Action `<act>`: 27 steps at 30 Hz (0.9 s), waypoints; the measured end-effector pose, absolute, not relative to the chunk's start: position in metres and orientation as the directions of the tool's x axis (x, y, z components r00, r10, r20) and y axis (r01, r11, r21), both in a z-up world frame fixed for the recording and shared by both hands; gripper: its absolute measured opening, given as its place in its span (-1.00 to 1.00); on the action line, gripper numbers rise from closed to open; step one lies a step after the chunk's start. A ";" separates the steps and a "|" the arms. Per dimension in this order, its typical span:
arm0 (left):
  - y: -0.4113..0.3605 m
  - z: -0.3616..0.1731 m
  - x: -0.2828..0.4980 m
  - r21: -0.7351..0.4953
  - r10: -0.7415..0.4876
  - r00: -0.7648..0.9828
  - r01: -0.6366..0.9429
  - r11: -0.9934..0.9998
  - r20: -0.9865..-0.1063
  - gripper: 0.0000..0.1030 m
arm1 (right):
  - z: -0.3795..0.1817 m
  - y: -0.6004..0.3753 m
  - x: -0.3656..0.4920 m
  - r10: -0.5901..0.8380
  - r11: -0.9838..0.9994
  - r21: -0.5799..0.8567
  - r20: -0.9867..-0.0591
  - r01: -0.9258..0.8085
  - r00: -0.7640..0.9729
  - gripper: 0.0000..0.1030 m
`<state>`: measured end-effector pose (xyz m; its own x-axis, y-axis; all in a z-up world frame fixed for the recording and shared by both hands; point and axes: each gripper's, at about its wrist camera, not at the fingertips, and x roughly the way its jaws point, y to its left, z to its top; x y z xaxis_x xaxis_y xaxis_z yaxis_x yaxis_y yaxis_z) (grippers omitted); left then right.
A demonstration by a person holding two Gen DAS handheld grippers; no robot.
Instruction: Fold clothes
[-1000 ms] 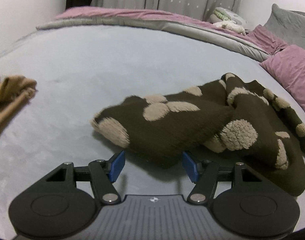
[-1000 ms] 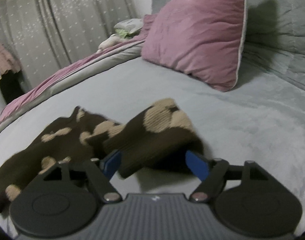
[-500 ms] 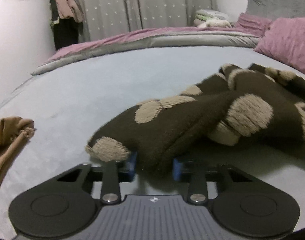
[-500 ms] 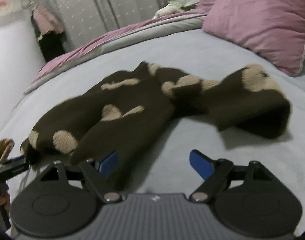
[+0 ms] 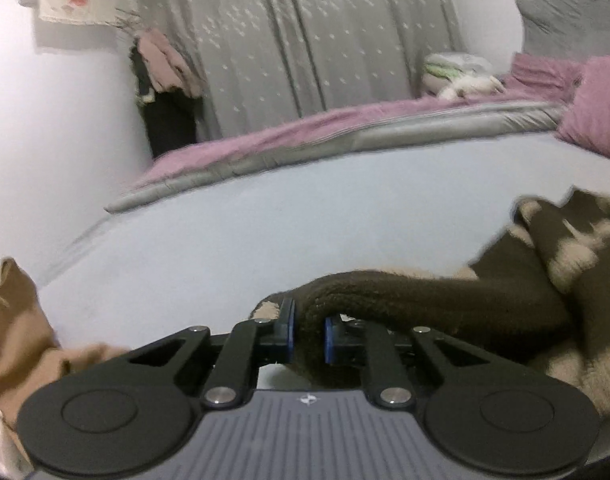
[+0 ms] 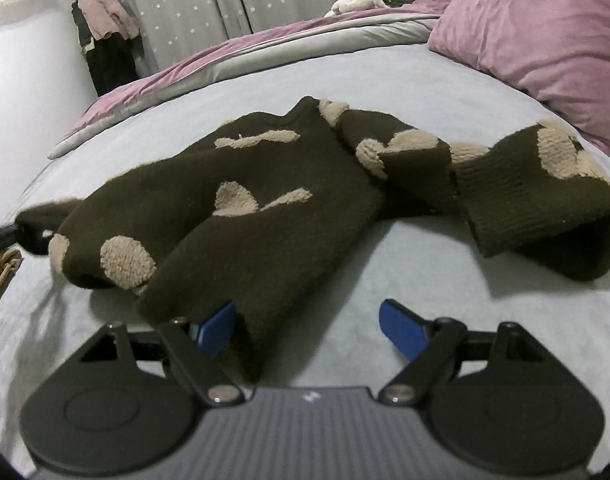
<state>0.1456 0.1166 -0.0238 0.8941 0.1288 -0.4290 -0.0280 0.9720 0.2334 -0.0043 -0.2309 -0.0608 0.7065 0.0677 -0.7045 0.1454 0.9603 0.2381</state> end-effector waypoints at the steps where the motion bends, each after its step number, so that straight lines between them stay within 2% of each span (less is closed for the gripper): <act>1: 0.120 -0.019 0.150 0.227 0.135 0.896 -0.040 0.973 -0.423 -0.73 | -0.061 -0.231 -0.004 0.071 0.961 0.239 -0.705 0.142 0.706 0.60; 6: 0.139 -0.004 0.172 0.232 0.182 0.904 -0.095 0.968 -0.387 -0.73 | -0.062 -0.228 -0.002 0.083 0.964 0.235 -0.708 0.123 0.701 0.60; 12: 0.166 -0.011 0.201 0.242 0.256 0.891 -0.172 0.955 -0.376 -0.73 | -0.062 -0.227 0.000 0.085 0.969 0.222 -0.709 0.108 0.701 0.60; 18: 0.192 -0.032 0.238 0.212 0.303 0.846 -0.230 0.950 -0.439 -0.73 | -0.063 -0.229 0.004 0.089 0.972 0.216 -0.712 0.097 0.696 0.61; 23: 0.205 -0.063 0.250 0.136 0.312 0.792 -0.284 0.949 -0.525 -0.71 | -0.065 -0.231 0.006 0.086 0.973 0.210 -0.716 0.096 0.692 0.66; 27: 0.206 -0.086 0.246 0.139 0.325 0.760 -0.301 0.943 -0.563 -0.60 | -0.067 -0.231 0.009 0.082 0.976 0.199 -0.721 0.093 0.688 0.71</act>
